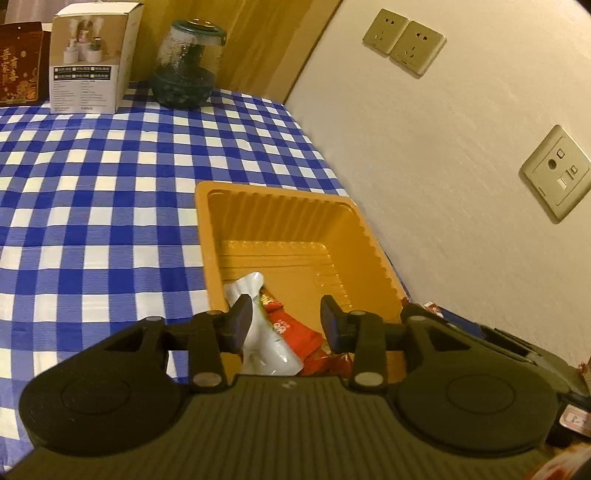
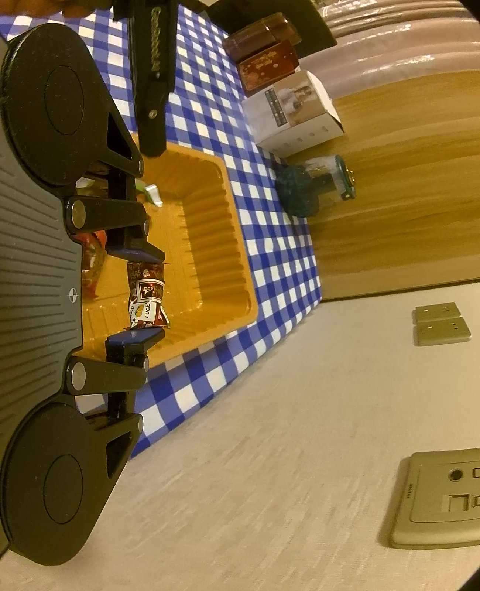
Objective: Organize snacks
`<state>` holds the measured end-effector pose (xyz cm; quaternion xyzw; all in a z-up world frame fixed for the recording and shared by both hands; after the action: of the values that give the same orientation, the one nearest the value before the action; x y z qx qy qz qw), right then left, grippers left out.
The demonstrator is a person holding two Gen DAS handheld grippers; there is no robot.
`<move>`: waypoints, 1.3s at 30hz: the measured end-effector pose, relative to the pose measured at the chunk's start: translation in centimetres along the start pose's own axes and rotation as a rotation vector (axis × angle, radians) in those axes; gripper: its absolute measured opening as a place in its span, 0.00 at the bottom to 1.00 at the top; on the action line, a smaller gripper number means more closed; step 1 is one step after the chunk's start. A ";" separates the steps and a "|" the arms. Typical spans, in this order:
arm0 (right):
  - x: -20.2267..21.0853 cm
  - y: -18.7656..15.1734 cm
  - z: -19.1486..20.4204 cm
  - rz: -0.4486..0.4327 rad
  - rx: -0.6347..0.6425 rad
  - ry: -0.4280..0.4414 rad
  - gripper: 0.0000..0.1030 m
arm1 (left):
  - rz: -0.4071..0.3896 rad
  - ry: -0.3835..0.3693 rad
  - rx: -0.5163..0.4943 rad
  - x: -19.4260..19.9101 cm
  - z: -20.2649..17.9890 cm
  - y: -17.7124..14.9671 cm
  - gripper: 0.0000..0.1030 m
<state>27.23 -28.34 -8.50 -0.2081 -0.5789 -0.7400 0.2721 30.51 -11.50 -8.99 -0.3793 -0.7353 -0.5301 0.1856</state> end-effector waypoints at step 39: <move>1.1 0.4 -0.2 -0.026 -0.121 0.051 0.72 | -0.005 0.101 -0.017 2.8 1.9 -2.9 0.77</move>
<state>26.64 -28.81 -7.52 -0.1979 -0.5287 -0.7821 0.2640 26.77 -9.14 -9.68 -0.3519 -0.7215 -0.5551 0.2178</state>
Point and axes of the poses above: each gripper's, at about its wrist camera, not at the fingertips, and x roughly against the way its jaws point, z to its left, y to its top, the point moved 8 cm from there along -x, roughly the way its jaws point, and after that the axes turned 4 degrees about -x, right-handed, at the moved point
